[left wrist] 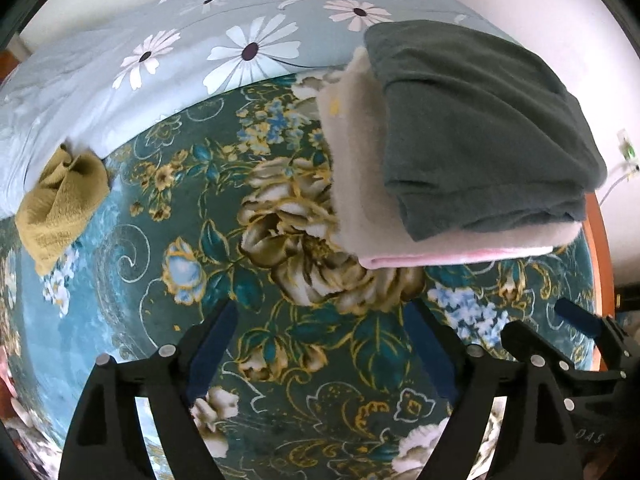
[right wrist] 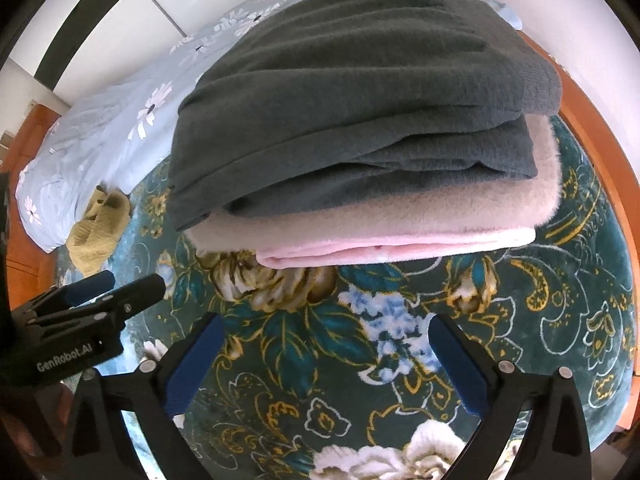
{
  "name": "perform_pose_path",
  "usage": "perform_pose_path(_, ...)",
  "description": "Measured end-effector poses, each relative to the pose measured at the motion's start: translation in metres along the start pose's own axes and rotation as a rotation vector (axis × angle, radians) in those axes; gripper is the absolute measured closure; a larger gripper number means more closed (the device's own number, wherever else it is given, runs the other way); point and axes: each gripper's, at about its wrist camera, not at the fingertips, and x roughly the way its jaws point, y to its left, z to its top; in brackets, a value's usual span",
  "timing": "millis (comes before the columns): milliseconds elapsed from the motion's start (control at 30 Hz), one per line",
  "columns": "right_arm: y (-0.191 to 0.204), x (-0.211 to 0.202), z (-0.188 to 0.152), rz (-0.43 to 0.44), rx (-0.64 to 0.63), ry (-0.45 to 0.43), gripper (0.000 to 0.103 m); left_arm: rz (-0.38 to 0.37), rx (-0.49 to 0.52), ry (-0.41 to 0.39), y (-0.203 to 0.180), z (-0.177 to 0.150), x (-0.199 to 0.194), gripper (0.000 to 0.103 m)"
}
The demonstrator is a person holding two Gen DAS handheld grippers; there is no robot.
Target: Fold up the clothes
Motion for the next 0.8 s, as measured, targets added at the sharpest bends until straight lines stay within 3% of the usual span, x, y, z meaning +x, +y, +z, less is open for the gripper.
perform_pose_path(200, -0.004, 0.005, 0.0, -0.008, -0.005, -0.004, 0.0, -0.006, -0.013, 0.016, -0.001, 0.001, 0.012, 0.017)
perform_pose_path(467, -0.009, 0.015, 0.0, -0.016, -0.019, -0.004, 0.0, 0.021, 0.101, 0.01, -0.019, 0.004, 0.02, 0.017)
perform_pose_path(800, -0.012, 0.02, -0.001, -0.017, -0.023, -0.004, 0.0, 0.019, 0.105, 0.039, -0.026, 0.008, 0.032, 0.017)
